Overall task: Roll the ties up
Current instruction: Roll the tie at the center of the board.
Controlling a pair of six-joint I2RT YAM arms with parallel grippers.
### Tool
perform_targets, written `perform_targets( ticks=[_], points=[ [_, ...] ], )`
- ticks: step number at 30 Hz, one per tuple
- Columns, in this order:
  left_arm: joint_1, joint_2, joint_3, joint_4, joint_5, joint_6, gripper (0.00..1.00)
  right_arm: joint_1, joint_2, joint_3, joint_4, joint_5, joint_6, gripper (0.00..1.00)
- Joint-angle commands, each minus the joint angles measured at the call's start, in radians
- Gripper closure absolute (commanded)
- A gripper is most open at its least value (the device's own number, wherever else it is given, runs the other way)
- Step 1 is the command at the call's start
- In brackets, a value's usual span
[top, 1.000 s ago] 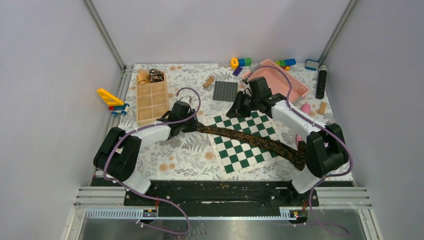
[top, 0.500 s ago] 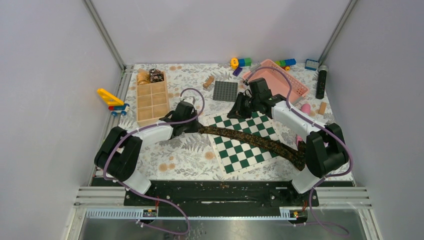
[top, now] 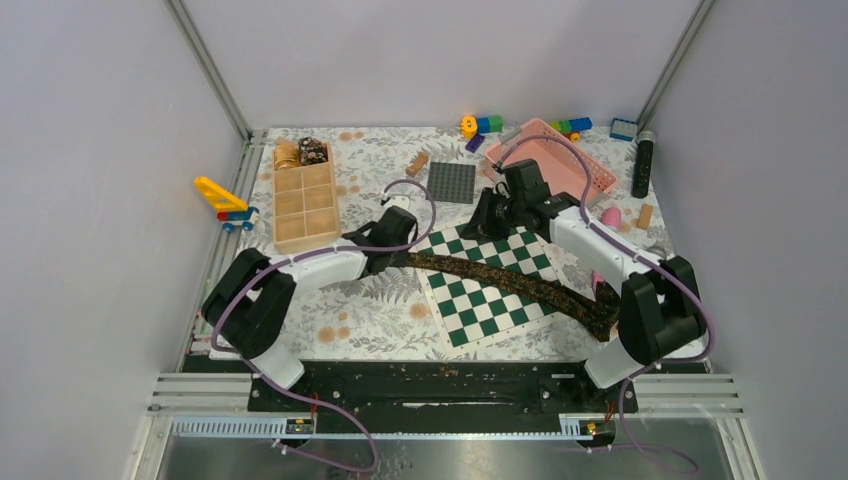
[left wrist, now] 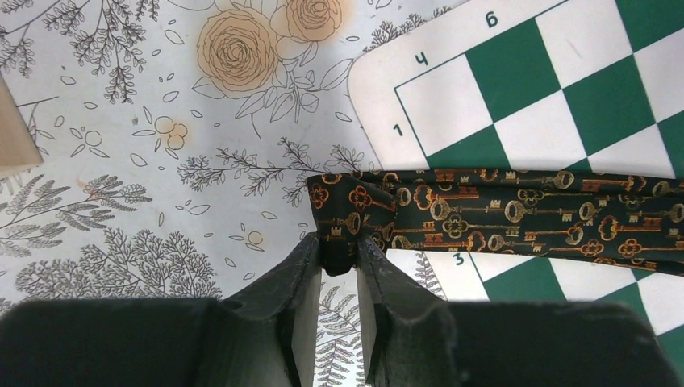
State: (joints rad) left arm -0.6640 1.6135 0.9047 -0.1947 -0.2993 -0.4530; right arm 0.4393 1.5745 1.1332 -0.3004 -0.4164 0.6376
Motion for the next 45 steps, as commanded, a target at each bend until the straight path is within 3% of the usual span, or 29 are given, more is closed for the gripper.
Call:
perform_targets(
  ticks=[1, 19, 45],
  points=[
    [-0.049, 0.032, 0.071, -0.05, -0.194, 0.036, 0.8, -0.016, -0.089, 0.001, -0.028, 0.047, -0.033, 0.83],
    [-0.231, 0.207, 0.218, -0.171, -0.536, 0.123, 0.81, -0.055, -0.414, 0.064, -0.182, 0.238, -0.064, 0.75],
    [-0.351, 0.336, 0.323, -0.248, -0.576, 0.137, 0.79, -0.062, -0.427, 0.042, -0.203, 0.224, -0.064, 0.74]
  ],
)
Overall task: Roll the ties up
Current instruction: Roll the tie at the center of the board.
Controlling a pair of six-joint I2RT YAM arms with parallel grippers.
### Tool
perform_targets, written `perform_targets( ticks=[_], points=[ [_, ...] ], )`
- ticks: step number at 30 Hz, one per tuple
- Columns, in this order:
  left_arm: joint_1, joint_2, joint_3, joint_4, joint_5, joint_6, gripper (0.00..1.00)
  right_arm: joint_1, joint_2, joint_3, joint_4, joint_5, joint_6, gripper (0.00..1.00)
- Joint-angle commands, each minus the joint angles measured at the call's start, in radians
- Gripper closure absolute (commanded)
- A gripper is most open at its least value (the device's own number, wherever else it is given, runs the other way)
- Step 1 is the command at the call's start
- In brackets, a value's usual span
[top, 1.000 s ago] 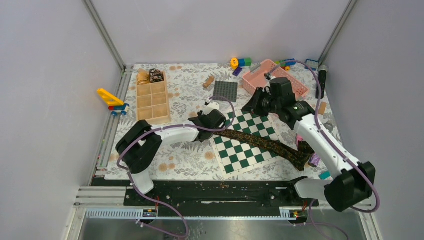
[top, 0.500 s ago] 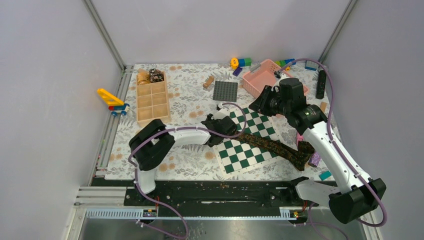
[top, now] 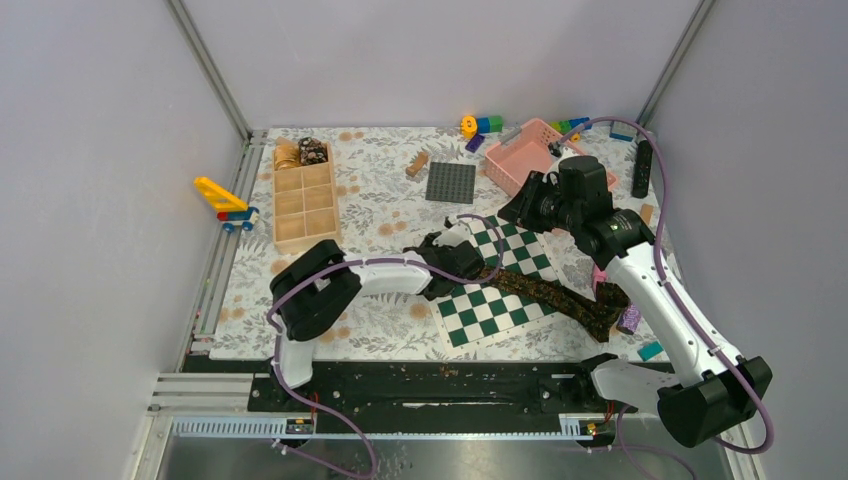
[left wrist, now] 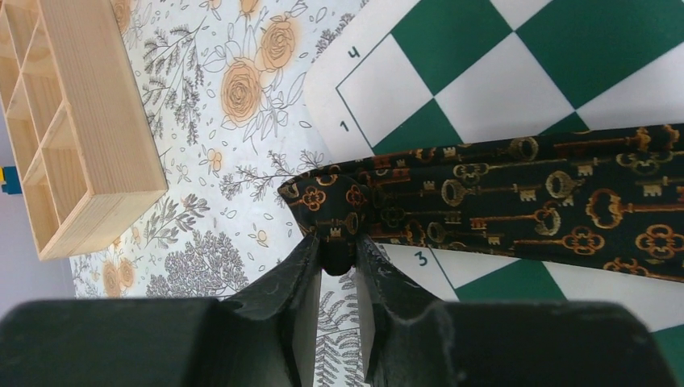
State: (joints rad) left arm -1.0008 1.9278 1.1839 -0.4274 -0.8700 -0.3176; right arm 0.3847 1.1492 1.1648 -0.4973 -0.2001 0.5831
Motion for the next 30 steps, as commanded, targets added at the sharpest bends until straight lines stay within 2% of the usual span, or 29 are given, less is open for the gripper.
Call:
perform_targets(
  ticks=[1, 15, 30],
  points=[
    [-0.017, 0.023, 0.048, -0.017, -0.003, 0.003, 0.79, -0.008, -0.001, 0.01, -0.007, 0.008, -0.011, 0.74],
    [-0.021, 0.042, 0.096, -0.023, 0.079, 0.043, 0.7, -0.007, 0.01, 0.003, -0.006, 0.009, -0.005, 0.74],
    [-0.021, 0.047, 0.127, -0.039, 0.154, 0.068, 0.67, -0.009, 0.013, -0.005, -0.004, 0.017, -0.006, 0.74]
  ],
)
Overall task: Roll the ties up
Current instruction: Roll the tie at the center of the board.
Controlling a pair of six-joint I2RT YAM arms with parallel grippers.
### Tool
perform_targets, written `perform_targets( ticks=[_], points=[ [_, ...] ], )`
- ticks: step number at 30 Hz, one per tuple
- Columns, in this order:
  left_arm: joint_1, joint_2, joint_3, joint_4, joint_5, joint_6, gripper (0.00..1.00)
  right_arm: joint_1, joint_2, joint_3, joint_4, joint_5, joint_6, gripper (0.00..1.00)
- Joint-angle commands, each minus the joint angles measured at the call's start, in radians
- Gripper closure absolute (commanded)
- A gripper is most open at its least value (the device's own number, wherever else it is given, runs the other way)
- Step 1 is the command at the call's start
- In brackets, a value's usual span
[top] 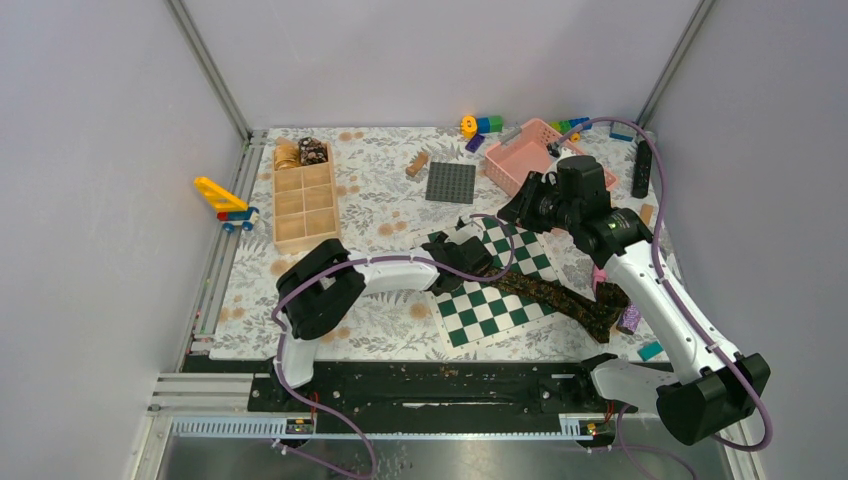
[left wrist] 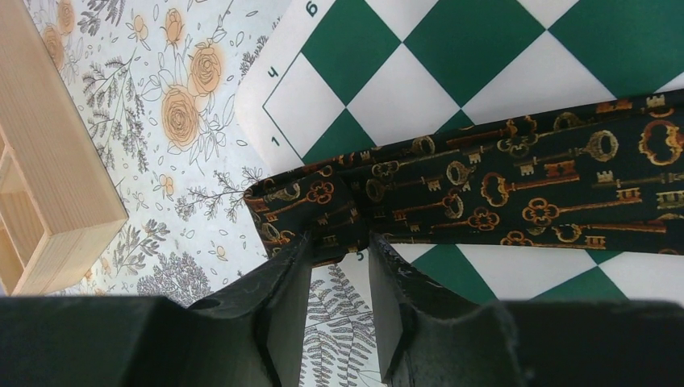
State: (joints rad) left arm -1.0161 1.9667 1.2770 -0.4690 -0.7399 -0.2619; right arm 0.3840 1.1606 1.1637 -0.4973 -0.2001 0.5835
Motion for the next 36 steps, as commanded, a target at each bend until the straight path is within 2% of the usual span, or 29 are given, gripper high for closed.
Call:
perform_targets(
  ticks=[1, 7, 12, 15, 23, 29, 33, 36],
  points=[
    [-0.006, 0.007, 0.033, 0.003, 0.026, 0.012, 0.69, -0.007, 0.002, -0.004, -0.005, 0.019, -0.009, 0.74],
    [-0.004, 0.009, 0.035, 0.004, 0.021, 0.012, 0.7, -0.011, 0.033, 0.027, -0.007, 0.024, -0.03, 0.73],
    [-0.004, 0.008, 0.028, 0.009, 0.032, 0.006, 0.7, -0.027, 0.105, 0.165, -0.008, 0.039, -0.067, 0.7],
    [-0.004, 0.006, 0.022, 0.017, 0.036, 0.009, 0.7, -0.037, 0.203, 0.287, -0.03, 0.009, -0.096, 0.69],
    [-0.004, -0.003, 0.011, 0.035, 0.041, 0.012, 0.7, -0.045, 0.603, 0.582, -0.078, -0.363, -0.189, 0.68],
    [-0.005, -0.006, 0.004, 0.045, 0.046, 0.011, 0.7, -0.045, 0.921, 0.836, -0.189, -0.598, -0.234, 0.7],
    [-0.004, -0.001, 0.006, 0.047, 0.047, 0.012, 0.7, -0.039, 1.082, 0.916, -0.203, -0.71, -0.21, 0.73],
    [-0.004, -0.001, 0.003, 0.049, 0.048, 0.009, 0.7, -0.012, 1.142, 0.908, -0.205, -0.745, -0.208, 0.74]
  ],
)
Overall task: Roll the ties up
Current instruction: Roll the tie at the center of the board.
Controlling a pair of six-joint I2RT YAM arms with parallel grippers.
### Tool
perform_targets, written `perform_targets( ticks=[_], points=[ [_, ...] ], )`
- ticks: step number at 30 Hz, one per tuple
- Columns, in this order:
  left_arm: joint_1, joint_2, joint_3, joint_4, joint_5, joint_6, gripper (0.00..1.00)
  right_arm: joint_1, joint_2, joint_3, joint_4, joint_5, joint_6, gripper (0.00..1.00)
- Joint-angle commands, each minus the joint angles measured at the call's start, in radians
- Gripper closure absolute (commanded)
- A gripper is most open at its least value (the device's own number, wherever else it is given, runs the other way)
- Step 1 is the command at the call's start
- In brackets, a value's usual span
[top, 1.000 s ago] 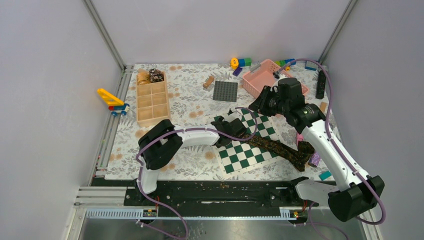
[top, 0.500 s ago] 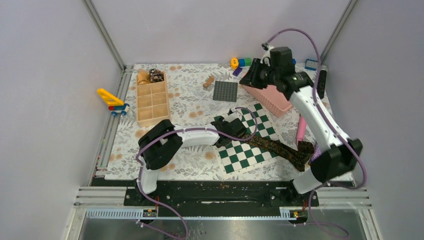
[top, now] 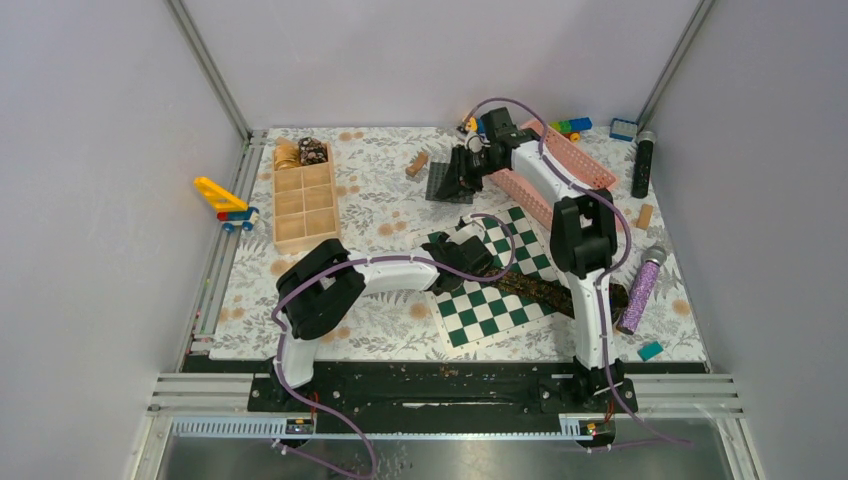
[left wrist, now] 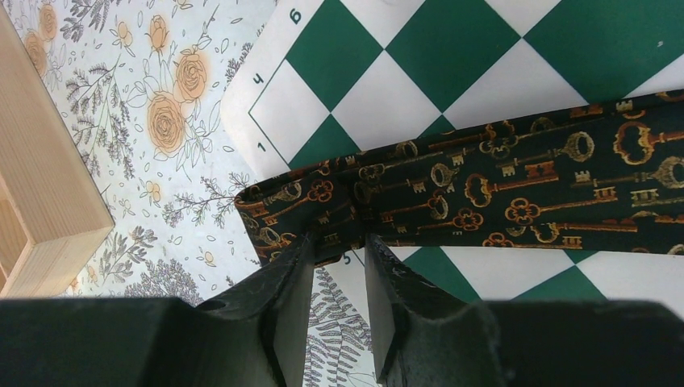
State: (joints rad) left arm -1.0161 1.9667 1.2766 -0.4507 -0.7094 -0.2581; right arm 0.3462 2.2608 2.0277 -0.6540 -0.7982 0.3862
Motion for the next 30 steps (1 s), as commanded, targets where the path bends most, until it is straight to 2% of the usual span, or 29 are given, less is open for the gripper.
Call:
perform_targets(
  ticks=[1, 12, 20, 30],
  points=[
    [-0.004, -0.001, 0.001, 0.03, 0.019, 0.005, 0.7, 0.037, 0.052, 0.031, -0.049, -0.151, -0.016, 0.74],
    [-0.004, 0.0, -0.008, 0.035, 0.024, -0.003, 0.71, 0.122, 0.109, -0.094, -0.019, -0.264, -0.07, 0.74],
    [-0.004, -0.001, -0.008, 0.038, 0.022, -0.006, 0.71, 0.151, 0.146, -0.103, -0.019, -0.192, -0.064, 0.74],
    [-0.004, 0.0, -0.005, 0.037, 0.024, -0.003, 0.71, 0.153, 0.133, -0.163, -0.018, -0.113, -0.073, 0.8]
  ],
)
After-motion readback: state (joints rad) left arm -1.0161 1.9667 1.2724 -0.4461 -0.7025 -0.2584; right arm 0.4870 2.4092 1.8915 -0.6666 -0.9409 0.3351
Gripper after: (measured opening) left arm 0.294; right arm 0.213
